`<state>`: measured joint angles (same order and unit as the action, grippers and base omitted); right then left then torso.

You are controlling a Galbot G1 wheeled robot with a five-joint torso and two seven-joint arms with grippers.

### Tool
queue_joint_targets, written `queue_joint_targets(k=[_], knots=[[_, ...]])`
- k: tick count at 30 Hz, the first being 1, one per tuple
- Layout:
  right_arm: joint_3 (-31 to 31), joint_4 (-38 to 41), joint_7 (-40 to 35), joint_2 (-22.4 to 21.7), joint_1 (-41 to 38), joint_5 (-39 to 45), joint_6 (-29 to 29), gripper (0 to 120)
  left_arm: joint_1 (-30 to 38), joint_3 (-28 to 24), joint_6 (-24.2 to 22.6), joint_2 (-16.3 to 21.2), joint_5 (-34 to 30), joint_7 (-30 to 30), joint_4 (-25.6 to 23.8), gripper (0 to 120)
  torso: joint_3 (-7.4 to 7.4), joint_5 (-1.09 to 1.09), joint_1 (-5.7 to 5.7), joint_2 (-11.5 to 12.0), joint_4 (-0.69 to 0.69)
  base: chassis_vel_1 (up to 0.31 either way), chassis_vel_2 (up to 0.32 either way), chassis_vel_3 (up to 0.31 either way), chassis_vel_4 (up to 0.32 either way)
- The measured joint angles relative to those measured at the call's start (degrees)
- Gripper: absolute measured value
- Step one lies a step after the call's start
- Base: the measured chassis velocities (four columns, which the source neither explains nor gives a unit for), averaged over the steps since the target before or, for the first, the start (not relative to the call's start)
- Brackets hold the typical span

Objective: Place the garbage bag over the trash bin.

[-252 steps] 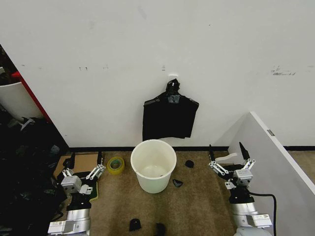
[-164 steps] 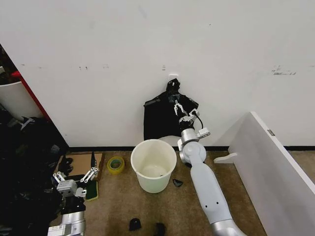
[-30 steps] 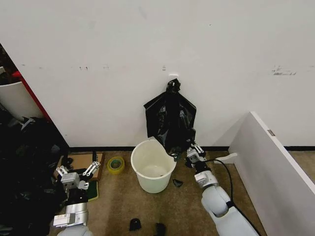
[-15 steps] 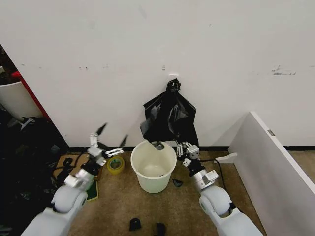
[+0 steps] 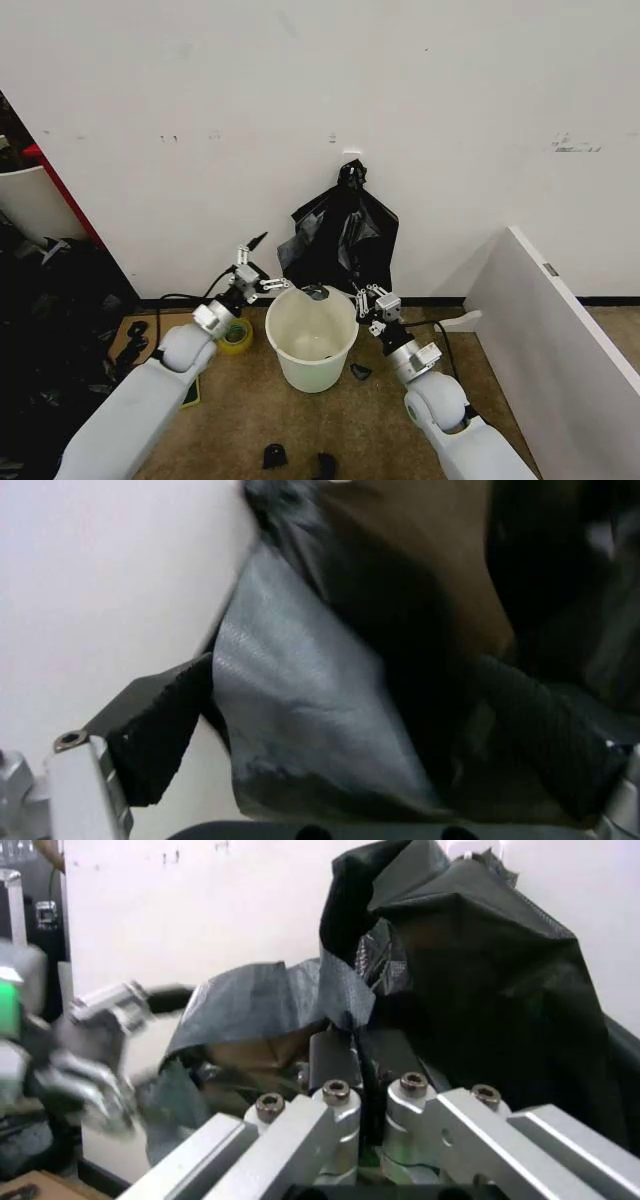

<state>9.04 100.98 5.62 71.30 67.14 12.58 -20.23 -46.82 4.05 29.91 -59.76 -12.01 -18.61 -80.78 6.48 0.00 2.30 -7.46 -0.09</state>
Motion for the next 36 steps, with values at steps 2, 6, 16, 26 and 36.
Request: queue_joint_targets(k=[2, 6, 16, 26, 36], knots=[[0.0, 0.3, 0.5, 0.1, 0.2, 0.0, -0.4, 0, 0.7, 0.6, -1.4, -0.8, 3.6, 0.7, 0.5, 100, 0.00, 0.01, 0.00, 0.0, 0.00, 0.000, 0.000, 0.000, 0.000], [0.0, 0.7, 1.3, 0.2, 0.6, -0.3, -0.8, 0, 0.9, -0.1, -3.6, -0.8, 5.9, 5.7, 0.1, 93, -0.01, 0.01, 0.00, 0.0, 0.03, 0.000, 0.000, 0.000, 0.000], [0.2, 2.0, 1.4, 0.4, 1.3, -1.1, -0.9, 0, -1.6, 0.2, -7.9, 0.6, 3.1, 9.5, -3.5, 58, -0.01, 0.01, -0.01, 0.0, 0.02, 0.000, 0.000, 0.000, 0.000], [0.1, 2.2, 1.8, 1.0, 2.1, -2.0, -0.9, 0, -2.6, 1.1, -11.6, 1.6, -5.3, 8.6, -4.0, 33, -0.01, 0.00, -0.01, 0.0, 0.01, 0.000, 0.000, 0.000, 0.000], [-0.4, 2.5, 1.8, 1.9, 2.6, -3.3, -0.9, 0, -7.4, 7.1, -10.5, 3.7, -7.1, 5.1, -7.8, 0, -0.01, 0.01, -0.01, 0.0, -0.01, 0.000, 0.000, 0.000, 0.000]])
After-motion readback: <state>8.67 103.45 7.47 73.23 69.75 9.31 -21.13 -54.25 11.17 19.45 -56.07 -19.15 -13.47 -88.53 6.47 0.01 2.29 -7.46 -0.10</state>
